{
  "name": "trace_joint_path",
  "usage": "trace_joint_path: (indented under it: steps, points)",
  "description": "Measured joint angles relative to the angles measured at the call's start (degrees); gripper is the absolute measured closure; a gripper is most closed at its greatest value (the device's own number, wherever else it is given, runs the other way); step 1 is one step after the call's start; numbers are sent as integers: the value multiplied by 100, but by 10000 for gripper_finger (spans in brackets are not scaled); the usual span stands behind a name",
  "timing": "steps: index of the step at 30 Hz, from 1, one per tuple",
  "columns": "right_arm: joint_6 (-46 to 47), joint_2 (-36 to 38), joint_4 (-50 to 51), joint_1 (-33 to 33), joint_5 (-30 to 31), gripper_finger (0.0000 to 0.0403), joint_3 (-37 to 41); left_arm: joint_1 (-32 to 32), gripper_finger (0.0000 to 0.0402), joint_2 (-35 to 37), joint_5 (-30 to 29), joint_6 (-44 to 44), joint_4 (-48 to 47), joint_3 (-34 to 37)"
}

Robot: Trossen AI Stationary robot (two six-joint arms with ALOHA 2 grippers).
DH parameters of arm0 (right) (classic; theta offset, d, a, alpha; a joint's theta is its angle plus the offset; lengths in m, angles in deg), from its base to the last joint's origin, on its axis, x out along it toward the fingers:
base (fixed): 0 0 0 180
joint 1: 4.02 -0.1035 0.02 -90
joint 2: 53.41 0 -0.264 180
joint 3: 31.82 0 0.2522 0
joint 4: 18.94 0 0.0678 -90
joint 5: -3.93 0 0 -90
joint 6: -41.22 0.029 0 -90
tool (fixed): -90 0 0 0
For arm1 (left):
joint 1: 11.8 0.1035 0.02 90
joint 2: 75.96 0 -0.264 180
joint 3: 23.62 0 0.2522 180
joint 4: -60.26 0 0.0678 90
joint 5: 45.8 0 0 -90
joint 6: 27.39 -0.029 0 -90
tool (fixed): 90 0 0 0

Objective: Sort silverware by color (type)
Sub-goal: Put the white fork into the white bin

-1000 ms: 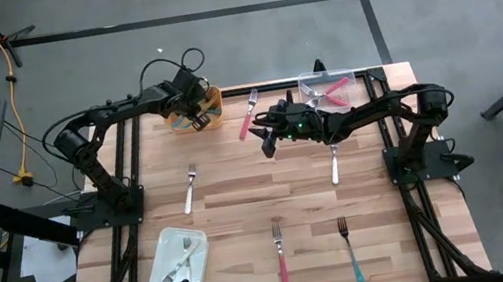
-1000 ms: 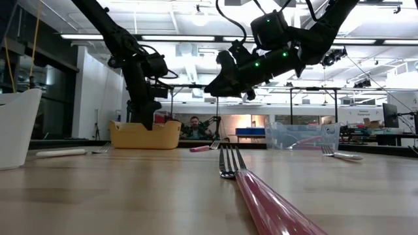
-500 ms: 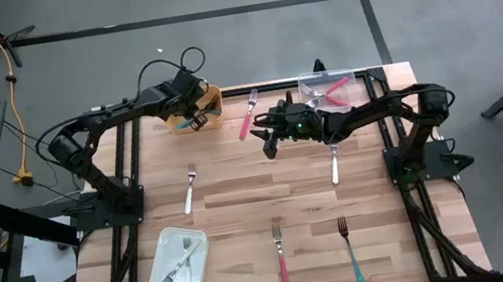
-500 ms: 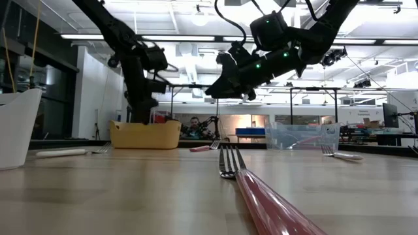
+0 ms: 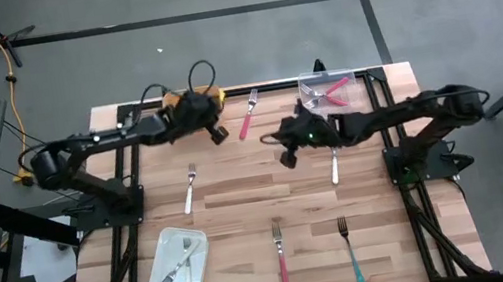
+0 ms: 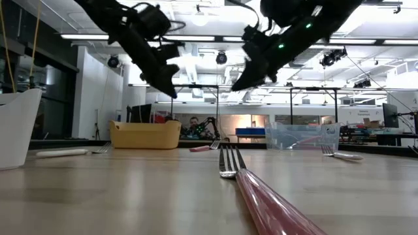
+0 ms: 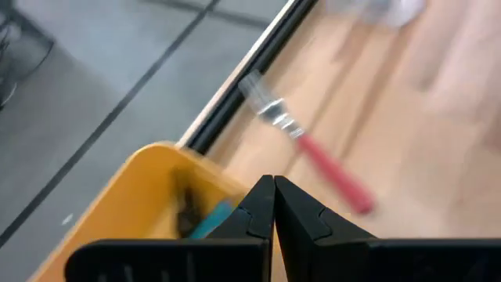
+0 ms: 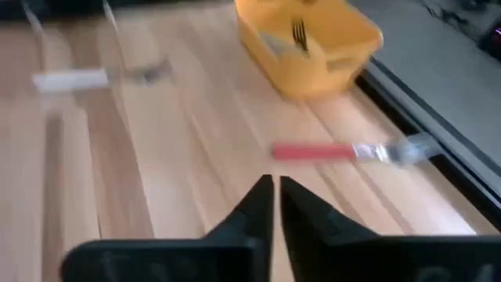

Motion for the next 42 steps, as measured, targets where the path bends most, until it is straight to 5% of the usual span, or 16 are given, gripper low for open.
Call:
trace_joint_path:
  steps: [12, 21, 28, 42]
  points:
    - [2852, 178, 3139, -1422, 680, 382, 0, -1570, 401, 433, 0, 874, 2835, 1792]
    - [5940, 194, 5302, -2006, 1089, 355, 244, -2313, 401, 434, -2, 1137, 3558, 2299]
    - [6759, 194, 4774, -1447, 1045, 325, 1085, -2472, 401, 433, -4, 1139, 3750, 2340]
    - [6126, 194, 4178, -913, 890, 268, 1207, -2468, 401, 433, -6, 1186, 3775, 2340]
